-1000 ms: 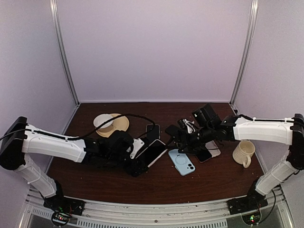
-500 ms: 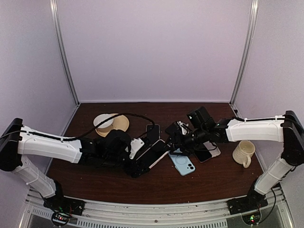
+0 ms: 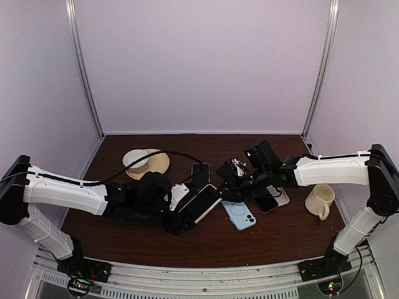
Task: Take the phone out of the phone case
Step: Pass from the left arm to the right
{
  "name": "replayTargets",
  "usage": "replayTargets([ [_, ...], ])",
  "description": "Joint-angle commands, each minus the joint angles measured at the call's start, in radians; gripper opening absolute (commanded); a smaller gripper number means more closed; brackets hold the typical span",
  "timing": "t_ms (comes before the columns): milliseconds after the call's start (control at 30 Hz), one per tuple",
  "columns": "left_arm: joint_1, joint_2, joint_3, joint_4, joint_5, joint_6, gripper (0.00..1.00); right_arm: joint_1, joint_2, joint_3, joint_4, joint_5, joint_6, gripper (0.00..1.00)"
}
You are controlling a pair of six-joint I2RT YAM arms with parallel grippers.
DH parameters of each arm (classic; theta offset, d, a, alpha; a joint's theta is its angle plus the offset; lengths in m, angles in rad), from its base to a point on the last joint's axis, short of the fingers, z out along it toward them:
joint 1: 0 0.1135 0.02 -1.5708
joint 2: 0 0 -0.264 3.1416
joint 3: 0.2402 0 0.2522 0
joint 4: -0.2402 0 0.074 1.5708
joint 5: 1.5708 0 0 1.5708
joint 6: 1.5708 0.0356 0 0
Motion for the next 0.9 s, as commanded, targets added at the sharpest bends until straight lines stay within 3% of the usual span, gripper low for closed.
replayTargets([
  [0, -0.008, -0.037, 0.002, 0.128, 0.007, 0.023, 0.58, 0.007, 0.001, 0.019, 0.037, -0.031, 0.0, 0.18],
  [167, -0.008, -0.042, 0.003, 0.126, -0.001, 0.028, 0.62, 0.008, -0.007, 0.023, 0.036, -0.049, -0.003, 0.0],
  [267, -0.009, -0.047, 0.007, 0.112, -0.004, 0.036, 0.82, 0.007, -0.018, 0.03, 0.02, -0.05, -0.02, 0.0],
  [400, -0.009, -0.076, 0.013, 0.072, -0.028, 0.053, 0.97, 0.01, -0.034, 0.045, -0.021, -0.043, -0.07, 0.0],
  [867, -0.007, -0.248, 0.169, -0.274, -0.131, 0.183, 0.97, 0.016, -0.183, 0.104, -0.057, 0.05, -0.371, 0.0],
])
